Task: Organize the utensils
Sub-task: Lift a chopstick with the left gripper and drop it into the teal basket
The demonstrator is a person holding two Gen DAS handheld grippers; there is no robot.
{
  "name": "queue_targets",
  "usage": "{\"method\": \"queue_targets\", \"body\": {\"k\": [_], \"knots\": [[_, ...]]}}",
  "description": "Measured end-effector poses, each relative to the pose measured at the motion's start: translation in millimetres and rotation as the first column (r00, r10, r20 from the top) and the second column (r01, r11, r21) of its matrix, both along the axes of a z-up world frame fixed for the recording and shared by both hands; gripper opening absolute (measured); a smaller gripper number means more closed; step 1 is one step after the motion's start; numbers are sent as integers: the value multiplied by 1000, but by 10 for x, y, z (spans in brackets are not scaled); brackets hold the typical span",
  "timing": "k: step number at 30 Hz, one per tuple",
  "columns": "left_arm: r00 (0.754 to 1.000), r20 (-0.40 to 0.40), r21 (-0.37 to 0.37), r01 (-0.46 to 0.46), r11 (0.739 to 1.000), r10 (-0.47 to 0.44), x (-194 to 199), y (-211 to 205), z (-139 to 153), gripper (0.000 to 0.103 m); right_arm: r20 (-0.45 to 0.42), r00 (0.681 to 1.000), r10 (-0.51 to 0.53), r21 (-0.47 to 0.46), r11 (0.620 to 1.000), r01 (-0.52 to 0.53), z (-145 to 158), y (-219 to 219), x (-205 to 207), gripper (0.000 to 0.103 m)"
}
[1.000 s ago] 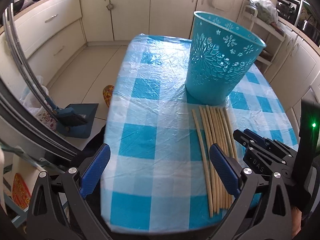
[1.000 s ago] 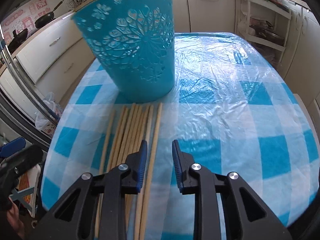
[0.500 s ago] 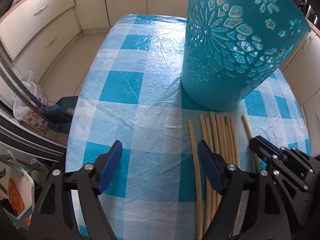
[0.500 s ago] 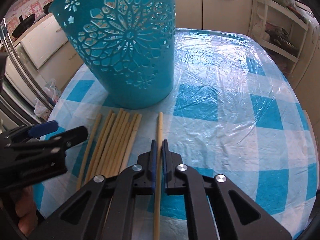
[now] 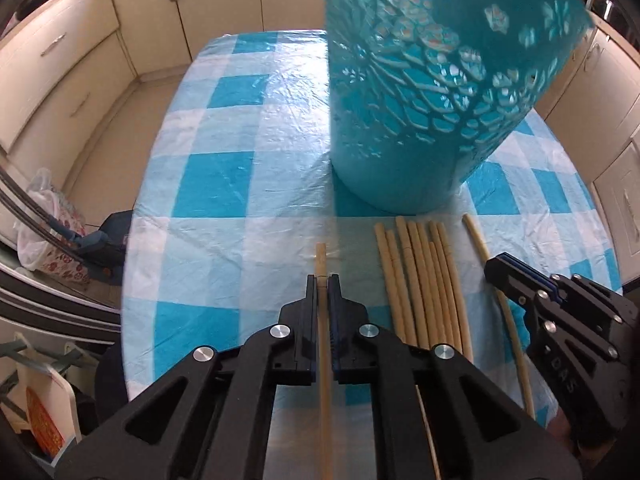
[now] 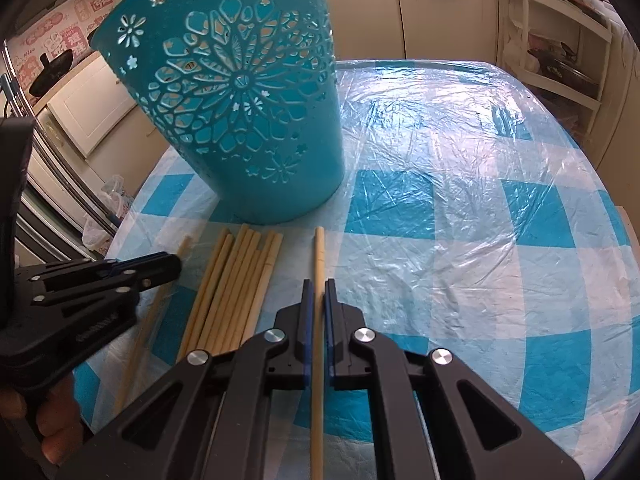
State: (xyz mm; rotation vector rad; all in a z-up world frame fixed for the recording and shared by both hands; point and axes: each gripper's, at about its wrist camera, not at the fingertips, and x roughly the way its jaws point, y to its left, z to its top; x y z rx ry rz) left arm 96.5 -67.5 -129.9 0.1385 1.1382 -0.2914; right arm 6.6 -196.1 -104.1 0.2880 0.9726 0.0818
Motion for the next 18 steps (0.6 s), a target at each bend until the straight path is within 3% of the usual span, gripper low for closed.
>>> {"method": "queue_targets", "body": {"k": [5,9,12,15,18], "knots": [[997,67,-130,-27,991,36,-98,368,704,5,-6,1000,-7,33,999,8,-14,-35,6,6],[976,211,-250,9,968,45,-90,449,1530,5,-6,1000,-9,35,999,9,-15,-17,13,6],[936,348,-330,70,941,53,-34,324,2082,5,-5,1000,-9,37,999,9,-9,-8,25,6],[862,497,-374,109,921,101,59,134,2436,5,-1,1000,-9,38,999,9,-15,-21,19,6],[795,582,-409,106,907,169,212,-40,2576,5,6,1000,-8,35,999,8,-17,-45,17,6]]}}
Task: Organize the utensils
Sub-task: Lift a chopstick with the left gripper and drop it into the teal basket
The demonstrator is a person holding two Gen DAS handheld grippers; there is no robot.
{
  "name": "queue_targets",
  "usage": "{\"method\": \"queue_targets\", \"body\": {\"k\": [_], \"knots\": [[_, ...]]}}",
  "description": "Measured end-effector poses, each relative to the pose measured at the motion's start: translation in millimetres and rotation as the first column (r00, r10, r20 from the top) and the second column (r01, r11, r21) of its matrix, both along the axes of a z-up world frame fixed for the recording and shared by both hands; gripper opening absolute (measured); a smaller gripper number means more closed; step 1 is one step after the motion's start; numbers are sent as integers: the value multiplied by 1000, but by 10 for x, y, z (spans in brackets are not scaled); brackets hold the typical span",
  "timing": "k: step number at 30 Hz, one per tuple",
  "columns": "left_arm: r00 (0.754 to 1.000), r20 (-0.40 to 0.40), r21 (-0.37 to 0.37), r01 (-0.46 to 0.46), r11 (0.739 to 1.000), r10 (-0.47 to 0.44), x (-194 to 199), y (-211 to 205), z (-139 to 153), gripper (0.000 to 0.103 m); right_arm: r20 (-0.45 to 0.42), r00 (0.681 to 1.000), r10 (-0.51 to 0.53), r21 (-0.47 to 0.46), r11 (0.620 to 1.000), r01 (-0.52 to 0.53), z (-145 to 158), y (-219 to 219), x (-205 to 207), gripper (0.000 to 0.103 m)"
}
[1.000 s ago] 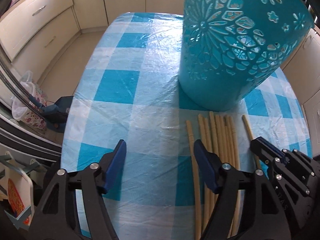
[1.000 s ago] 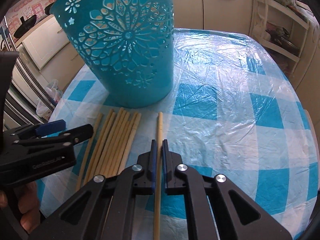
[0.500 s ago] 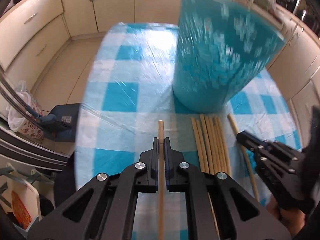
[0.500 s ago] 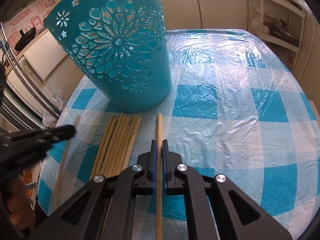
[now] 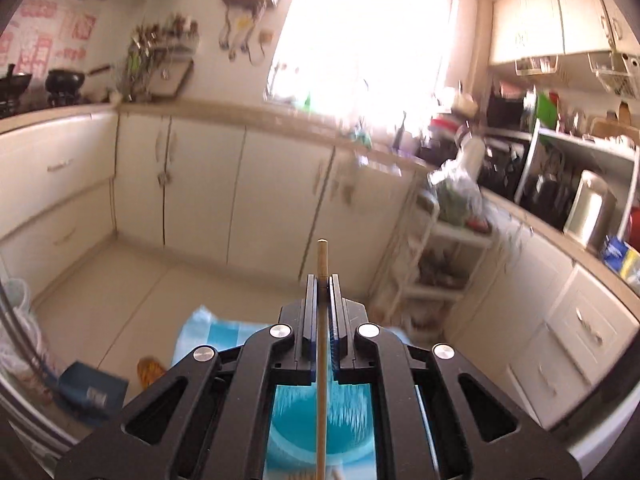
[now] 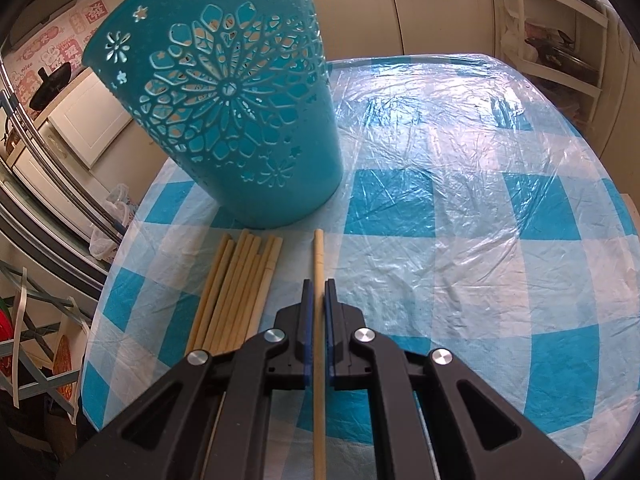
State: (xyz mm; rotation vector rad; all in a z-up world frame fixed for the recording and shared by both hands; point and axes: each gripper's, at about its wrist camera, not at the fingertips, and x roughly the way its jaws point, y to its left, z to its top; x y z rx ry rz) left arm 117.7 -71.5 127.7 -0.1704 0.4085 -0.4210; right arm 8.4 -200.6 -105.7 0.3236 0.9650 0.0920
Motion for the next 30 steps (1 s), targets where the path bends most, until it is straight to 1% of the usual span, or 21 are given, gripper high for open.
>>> {"method": "queue_targets", "body": {"k": [2,4,6,8,12,14,17,18,19,20,21,22,23,24,26,28,30], "knots": [[997,59,-6,-51,999,51,135,-136,-11,5,3,1000,0,-4,1000,0,-2,-9,-4,6],[992,82,16,-93,996,91,297,-284,-128,5,7,1000,1,-17,1000,-1,-21,-16,-26,6],[991,68,33,-116,993,113,409,-367,-282,5,8,1000,5,-26,1000,-4,-22,-5,-25,6],[992,39,70,-125,990,122,501,-469,-477,5,7,1000,9,-30,1000,-9,-19,3,-19,6],[992,-6,138,-128,982,130,545,-517,-854,5,4,1000,9,-17,1000,-9,-25,-8,-12,6],[992,-30,166,-120,979,127,566,-528,-991,5,2,1000,14,-13,1000,-14,-19,-19,-9,6],[991,-57,204,-106,973,120,517,-496,-1105,7,3,1000,31,1,1000,-31,-14,-20,-2,12],[991,-70,211,-100,972,117,514,-474,-1127,11,4,999,36,3,999,-36,-12,-18,-4,14],[989,-81,218,-101,971,121,508,-445,-1148,20,5,999,41,-3,999,-41,-7,-7,-6,16],[987,-90,225,-109,968,132,482,-396,-1153,35,6,999,46,-15,999,-46,-2,8,-8,16],[985,-92,225,-119,967,143,451,-330,-1139,43,7,999,52,-30,998,-51,2,24,-11,16],[984,-89,221,-130,967,153,410,-260,-1113,53,7,998,55,-44,998,-55,2,46,-11,16],[983,-84,216,-144,966,165,356,-177,-1083,58,8,998,59,-59,997,-58,3,66,-15,16],[982,-86,215,-147,966,169,320,-122,-1064,59,9,998,60,-84,995,-59,4,89,-18,13],[980,-101,213,-146,966,170,235,7,-1032,64,11,998,65,-169,984,-63,2,166,-27,5],[976,-117,207,-156,966,183,123,162,-1024,68,10,997,73,-216,974,-69,5,217,-41,5],[972,-138,195,-160,968,189,21,309,-1034,71,1,998,55,-218,974,-54,13,212,-73,6]]}}
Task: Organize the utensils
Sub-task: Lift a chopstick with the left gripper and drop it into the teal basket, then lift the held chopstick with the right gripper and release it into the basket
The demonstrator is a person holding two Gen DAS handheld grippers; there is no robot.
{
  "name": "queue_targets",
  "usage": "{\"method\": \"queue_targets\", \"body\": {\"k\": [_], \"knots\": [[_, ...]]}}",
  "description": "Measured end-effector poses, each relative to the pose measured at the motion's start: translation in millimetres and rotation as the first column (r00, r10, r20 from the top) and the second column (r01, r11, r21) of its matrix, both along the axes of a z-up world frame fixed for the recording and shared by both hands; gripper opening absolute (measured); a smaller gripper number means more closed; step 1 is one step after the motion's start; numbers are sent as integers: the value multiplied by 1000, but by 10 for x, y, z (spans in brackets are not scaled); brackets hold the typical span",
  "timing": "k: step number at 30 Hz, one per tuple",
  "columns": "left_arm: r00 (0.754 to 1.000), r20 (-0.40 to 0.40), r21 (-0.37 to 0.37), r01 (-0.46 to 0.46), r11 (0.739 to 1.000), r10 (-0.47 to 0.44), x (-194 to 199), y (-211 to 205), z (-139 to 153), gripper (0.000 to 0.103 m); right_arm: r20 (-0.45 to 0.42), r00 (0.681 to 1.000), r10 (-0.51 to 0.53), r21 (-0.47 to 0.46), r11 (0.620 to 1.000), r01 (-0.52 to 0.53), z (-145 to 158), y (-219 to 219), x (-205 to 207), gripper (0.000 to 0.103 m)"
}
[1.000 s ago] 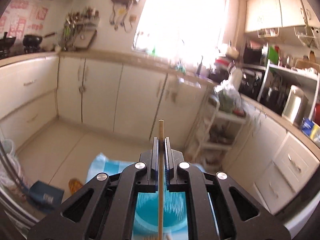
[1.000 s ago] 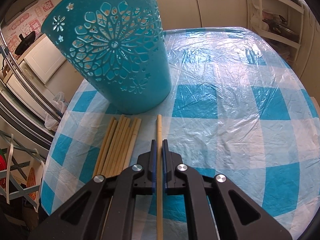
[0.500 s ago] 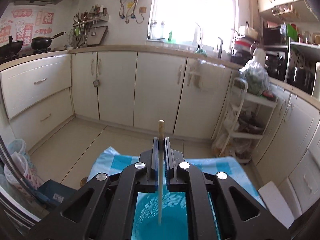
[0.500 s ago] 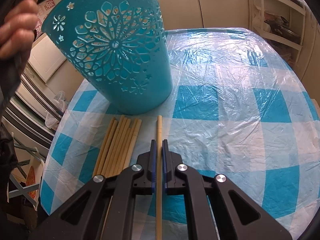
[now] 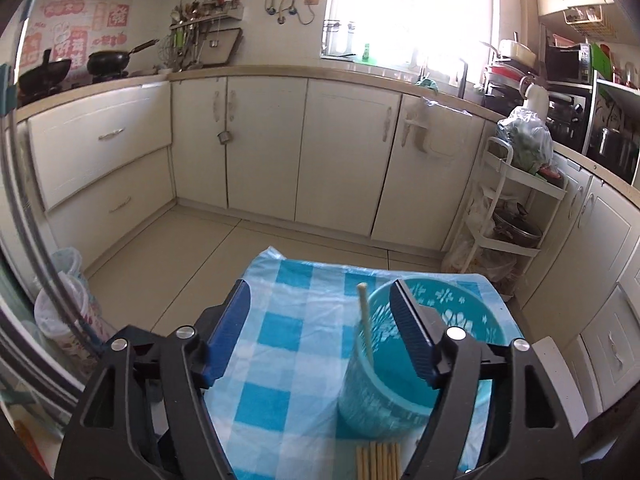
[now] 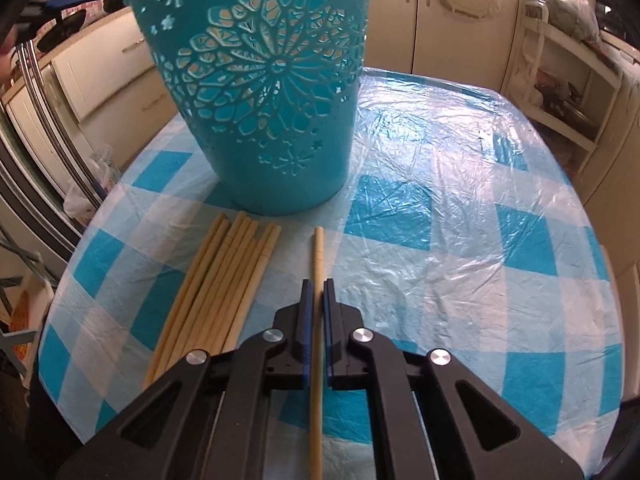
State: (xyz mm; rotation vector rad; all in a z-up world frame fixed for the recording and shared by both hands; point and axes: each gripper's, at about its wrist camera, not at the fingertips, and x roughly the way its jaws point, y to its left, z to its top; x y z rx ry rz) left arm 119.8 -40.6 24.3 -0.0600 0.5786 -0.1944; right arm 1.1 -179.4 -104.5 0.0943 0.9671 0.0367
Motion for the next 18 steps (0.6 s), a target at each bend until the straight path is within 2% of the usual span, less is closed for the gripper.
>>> {"method": "queue_targets", "body": {"k": [3,5,7,10,12,14,18], "knots": [[999,-27,-25,-21,999,21,-202,287,-39,75,18,998,-58,114,992,56,115,-178,-167,6],[998,-46,-32,-46,998,44,-341,495,-109,80,57,993,-102,215,973,87,278,-350,-336,6],[995,-75,-39,-70,997,67,-434,676,-207,81,112,984,-140,321,942,97,504,-525,-478,6],[986,-146,-49,-94,994,86,-532,923,-402,81,230,959,-166,388,919,66,973,-613,-541,6],[980,-177,-58,-102,993,91,-589,1027,-489,81,315,933,-175,403,915,36,1318,-561,-494,6],[976,-197,-65,-106,992,91,-639,1089,-548,81,416,891,-181,413,911,-8,1668,-524,-376,6],[974,-216,-72,-86,994,68,-710,1061,-578,81,532,819,-216,418,908,-32,2048,-465,59,6]]}}
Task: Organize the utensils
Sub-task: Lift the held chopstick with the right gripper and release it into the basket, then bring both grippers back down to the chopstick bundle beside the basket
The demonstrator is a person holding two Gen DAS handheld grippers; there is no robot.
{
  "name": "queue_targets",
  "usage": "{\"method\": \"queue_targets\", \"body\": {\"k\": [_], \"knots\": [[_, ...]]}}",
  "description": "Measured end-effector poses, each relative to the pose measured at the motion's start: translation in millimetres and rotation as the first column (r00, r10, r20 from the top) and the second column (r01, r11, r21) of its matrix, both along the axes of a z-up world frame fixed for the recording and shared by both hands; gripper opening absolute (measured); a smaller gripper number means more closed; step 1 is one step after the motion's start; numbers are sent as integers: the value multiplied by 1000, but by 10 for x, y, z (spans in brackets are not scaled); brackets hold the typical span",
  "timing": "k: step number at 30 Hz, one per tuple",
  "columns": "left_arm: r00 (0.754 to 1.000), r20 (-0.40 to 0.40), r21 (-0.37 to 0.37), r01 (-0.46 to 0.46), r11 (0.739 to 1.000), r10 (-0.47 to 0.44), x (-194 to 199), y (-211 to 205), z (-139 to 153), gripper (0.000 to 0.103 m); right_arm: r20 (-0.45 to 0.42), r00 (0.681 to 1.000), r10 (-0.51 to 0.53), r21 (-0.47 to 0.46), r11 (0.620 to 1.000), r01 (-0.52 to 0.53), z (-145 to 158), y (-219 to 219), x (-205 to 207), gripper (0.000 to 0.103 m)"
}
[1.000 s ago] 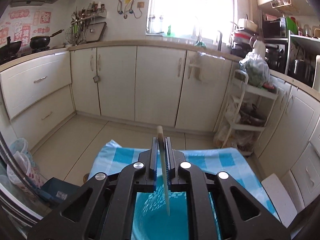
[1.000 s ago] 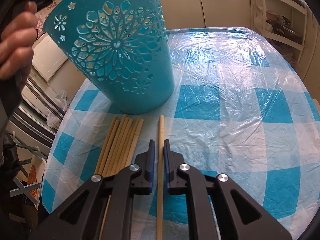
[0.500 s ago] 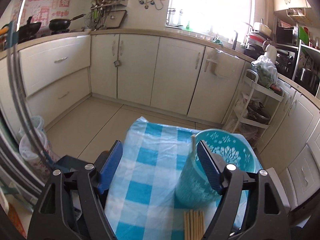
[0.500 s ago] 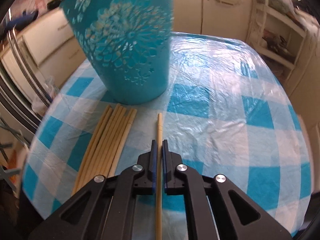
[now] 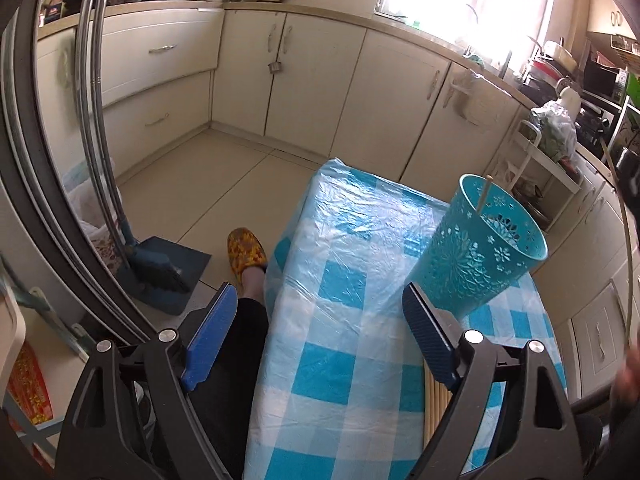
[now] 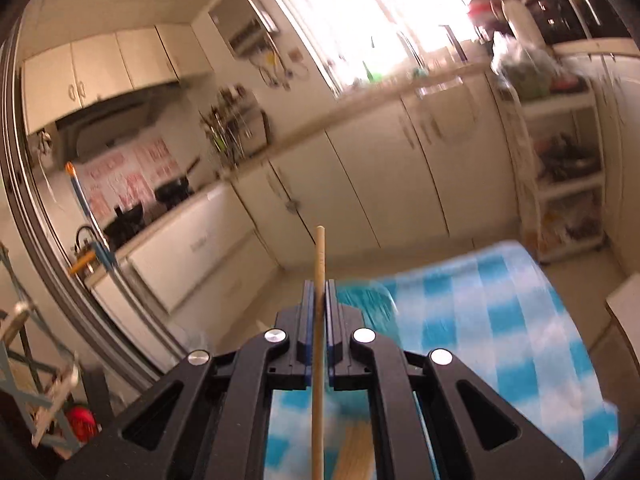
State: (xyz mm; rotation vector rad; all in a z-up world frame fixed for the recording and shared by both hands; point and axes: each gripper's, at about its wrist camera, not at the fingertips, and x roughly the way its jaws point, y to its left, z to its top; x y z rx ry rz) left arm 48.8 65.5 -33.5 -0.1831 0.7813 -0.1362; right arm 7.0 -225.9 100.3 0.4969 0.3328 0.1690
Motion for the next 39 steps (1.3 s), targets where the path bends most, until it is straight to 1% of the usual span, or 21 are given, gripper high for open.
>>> {"method": "queue_targets", "body": {"k": [2,4,6,8,12,18,21,24,27,29,31,32,35,37,39], "knots": [[1000,8,-2,11,1000,-11,-34,-40,28,81,35,999,-35,13,999,34,53,35,291,6],[1000,18,-4,19,1000,-19,-62,-64,63,81,48,996,-78,15,997,78,36,55,526,6],[999,32,-5,21,1000,-21,-108,-62,100,81,46,992,-113,5,994,113,-6,90,676,6],[999,41,-2,22,1000,-22,-132,-58,121,83,34,988,-151,-28,988,152,-104,129,793,6],[999,33,-17,24,1000,-23,-148,-20,106,83,-15,986,-169,-72,983,168,-263,145,856,6],[1000,25,-19,18,1000,-17,-167,-15,82,83,-75,988,-137,-137,983,126,-451,283,809,7],[999,38,-2,16,1000,-16,-217,-38,114,83,-87,988,-126,-154,982,112,-475,313,702,14],[998,59,24,12,1000,-13,-278,-65,156,83,-69,991,-114,-174,980,101,-425,342,525,15],[997,73,46,12,999,-15,-334,-89,190,83,-35,994,-102,-188,978,94,-316,371,234,16],[997,80,60,13,998,-18,-368,-98,207,84,-18,996,-90,-198,977,85,-264,397,23,21],[996,83,73,13,997,-19,-398,-106,218,84,-8,996,-84,-211,974,81,-255,427,-213,30],[996,84,75,12,997,-19,-409,-105,223,84,-12,997,-81,-215,974,77,-277,451,-329,30],[996,90,85,12,996,-19,-453,-112,233,85,-66,995,-69,-232,971,52,-448,524,-578,31],[996,89,93,17,996,-25,-481,-123,233,85,-140,988,-58,-248,969,22,-669,587,-676,31],[996,88,98,23,995,-31,-506,-127,228,85,-228,972,-52,-247,969,-6,-944,624,-710,31]]}}
